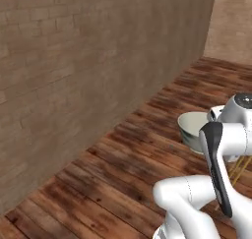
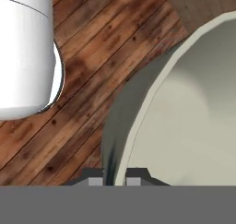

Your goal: Pick up the bowls from the cabinet and place each bowl in front of a stool on the dining counter.

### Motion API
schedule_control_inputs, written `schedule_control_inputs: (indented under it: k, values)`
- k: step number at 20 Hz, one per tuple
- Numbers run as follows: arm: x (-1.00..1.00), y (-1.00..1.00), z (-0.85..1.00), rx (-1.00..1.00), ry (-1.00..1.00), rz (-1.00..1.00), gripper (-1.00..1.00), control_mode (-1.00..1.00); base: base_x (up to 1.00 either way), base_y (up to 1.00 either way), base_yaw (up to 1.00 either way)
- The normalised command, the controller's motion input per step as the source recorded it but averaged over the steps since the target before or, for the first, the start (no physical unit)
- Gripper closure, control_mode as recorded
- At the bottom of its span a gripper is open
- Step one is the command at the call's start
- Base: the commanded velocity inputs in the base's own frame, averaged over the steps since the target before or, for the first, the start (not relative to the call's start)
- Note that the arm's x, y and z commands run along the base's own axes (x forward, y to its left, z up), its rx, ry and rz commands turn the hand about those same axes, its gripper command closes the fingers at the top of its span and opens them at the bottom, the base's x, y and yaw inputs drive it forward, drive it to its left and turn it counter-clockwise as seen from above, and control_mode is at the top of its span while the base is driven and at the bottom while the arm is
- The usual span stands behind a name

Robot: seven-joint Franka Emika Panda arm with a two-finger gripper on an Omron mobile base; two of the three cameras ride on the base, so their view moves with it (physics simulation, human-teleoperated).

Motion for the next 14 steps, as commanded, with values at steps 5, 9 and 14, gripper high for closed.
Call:
schedule_control_inputs:
  k: [5,9,14]
  values:
    - [0.00,0.00,0.00,0.00,0.00,0.00,1.00,1.00,0.92,0.67,-0.77]
    - [0.00,0.00,0.00,0.00,0.00,0.00,1.00,1.00,0.93,0.69,-0.77]
    - [0.00,0.00,0.00,0.00,0.00,0.00,1.00,1.00,0.90,0.65,-0.79]
